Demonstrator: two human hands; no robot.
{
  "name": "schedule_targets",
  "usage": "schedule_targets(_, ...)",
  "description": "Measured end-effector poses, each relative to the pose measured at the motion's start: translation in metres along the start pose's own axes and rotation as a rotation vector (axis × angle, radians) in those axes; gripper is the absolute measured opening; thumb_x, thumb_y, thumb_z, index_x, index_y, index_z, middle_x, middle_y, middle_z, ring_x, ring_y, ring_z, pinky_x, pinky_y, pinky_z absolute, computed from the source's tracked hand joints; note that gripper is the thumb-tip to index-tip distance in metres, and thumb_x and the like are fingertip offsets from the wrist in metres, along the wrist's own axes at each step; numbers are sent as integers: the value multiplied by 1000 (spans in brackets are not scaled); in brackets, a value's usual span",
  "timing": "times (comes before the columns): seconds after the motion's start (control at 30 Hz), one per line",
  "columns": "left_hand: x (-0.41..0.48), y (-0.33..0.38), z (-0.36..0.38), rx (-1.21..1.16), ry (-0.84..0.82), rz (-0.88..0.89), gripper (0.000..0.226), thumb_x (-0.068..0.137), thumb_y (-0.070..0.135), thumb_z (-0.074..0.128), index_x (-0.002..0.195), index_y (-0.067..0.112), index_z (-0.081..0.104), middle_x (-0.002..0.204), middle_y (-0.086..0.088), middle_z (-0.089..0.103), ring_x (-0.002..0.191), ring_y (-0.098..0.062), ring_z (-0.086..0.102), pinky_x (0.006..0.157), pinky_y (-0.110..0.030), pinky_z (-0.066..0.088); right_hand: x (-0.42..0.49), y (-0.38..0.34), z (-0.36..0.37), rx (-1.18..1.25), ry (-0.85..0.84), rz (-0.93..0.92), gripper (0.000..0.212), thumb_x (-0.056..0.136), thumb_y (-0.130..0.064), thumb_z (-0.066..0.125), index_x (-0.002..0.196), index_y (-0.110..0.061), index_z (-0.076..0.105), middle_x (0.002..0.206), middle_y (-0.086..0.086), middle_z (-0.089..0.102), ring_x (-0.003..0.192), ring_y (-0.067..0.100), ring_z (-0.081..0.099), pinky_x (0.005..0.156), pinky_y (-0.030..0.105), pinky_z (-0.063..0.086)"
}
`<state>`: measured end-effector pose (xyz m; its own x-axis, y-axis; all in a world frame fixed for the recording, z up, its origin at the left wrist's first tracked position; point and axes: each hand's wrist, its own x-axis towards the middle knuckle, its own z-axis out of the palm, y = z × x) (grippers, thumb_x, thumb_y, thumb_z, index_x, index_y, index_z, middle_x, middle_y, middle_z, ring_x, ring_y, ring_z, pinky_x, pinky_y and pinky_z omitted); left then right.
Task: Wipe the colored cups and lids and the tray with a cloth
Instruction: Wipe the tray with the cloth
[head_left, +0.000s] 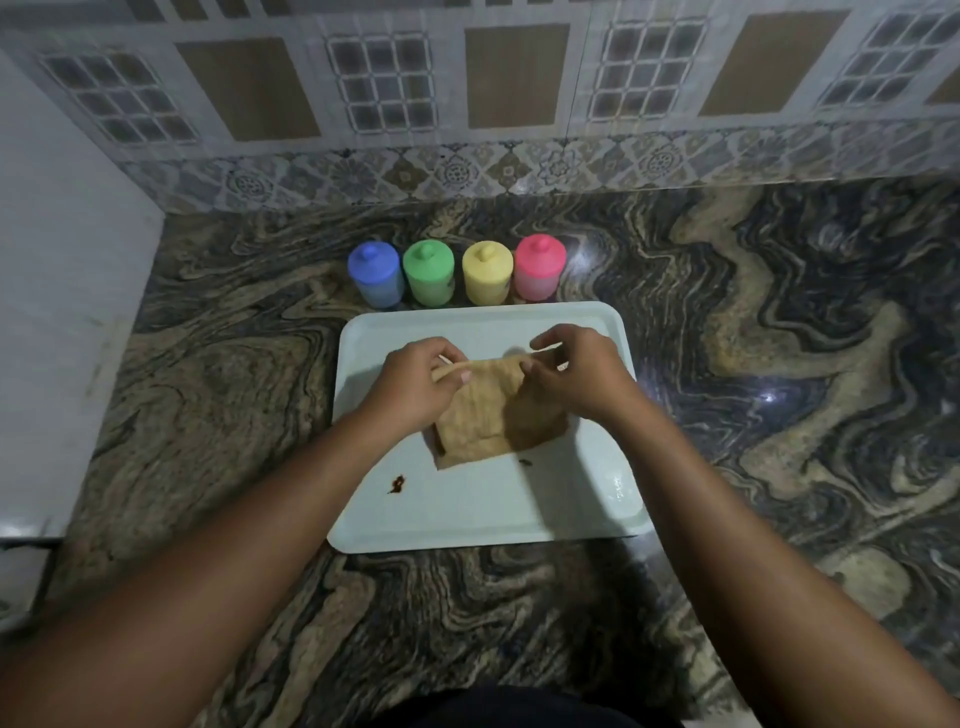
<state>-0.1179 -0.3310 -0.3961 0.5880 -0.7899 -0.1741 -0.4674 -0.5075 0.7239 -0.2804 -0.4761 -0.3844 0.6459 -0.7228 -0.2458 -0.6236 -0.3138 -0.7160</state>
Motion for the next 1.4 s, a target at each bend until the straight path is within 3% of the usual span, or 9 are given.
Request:
schedule_targets(0.23,40,-15,3,101,47,54,20,86,30,72,105,25,70,108,3,73,105,-15,66,93,-38,53,31,-10,20,-234,59,25,40,91,-22,63,131,-21,62,123,7,69,116,34,62,94,45,53)
schedule_targets(0.37,19,-25,-10,154,217,217,26,89,25,66,114,18,69,113,-4,71,106,-25,64,94,-41,51,15,-8,41,-257,212,-92,57,91,-26,58,143,-5,52,148,24,50,137,45,44,111,55,41)
schedule_targets(0.43,-2,-44,-22,240,329,275,31,91,23,60,120,14,66,122,-6,67,114,-29,59,100,-41,45,6,-8,58,-280,166,-107,64,96,-36,48,148,1,42,155,31,37,147,50,29,117,64,29)
schedule_targets(0.53,-38,-81,-35,367,326,29,52,97,29,51,145,9,43,153,-10,42,143,-30,32,115,-51,27,-5,-11,81,-388,-21,-56,75,104,-43,42,158,2,17,166,28,12,154,48,4,119,67,12)
schedule_targets(0.63,-64,-107,-35,421,175,-249,61,103,34,38,155,8,21,165,-8,13,153,-23,3,120,-57,9,-10,-14,96,-516,-43,-32,82,104,-52,33,158,4,8,166,30,4,155,45,-2,122,63,6)
schedule_targets(0.77,-76,-115,-31,415,158,-219,57,106,35,26,157,14,15,167,-4,7,153,-19,-4,121,-52,0,-4,-26,107,-495,18,38,91,100,-61,34,160,-3,-1,166,31,-2,155,46,-6,122,63,0)
schedule_targets(0.97,-79,-110,-14,421,197,-185,58,105,28,26,158,27,2,164,11,18,151,-27,-18,116,-62,-11,7,-33,132,-577,16,58,68,107,-51,23,162,-14,10,166,31,-5,154,47,-10,123,61,-4)
schedule_targets(1.27,-78,-120,-8,392,245,-146,60,102,24,32,157,24,10,160,12,31,153,-26,-10,117,-61,-10,-62,-39,180,-581,-155,-341,65,101,-43,19,157,-14,35,166,25,19,154,45,13,121,61,14)
schedule_targets(1.4,-76,-119,-7,404,230,-172,62,102,25,31,157,24,4,158,12,34,152,-25,-12,117,-60,-11,-105,-16,173,-575,-294,-420,67,100,-47,14,161,-22,27,170,14,6,157,37,-2,123,51,-2)
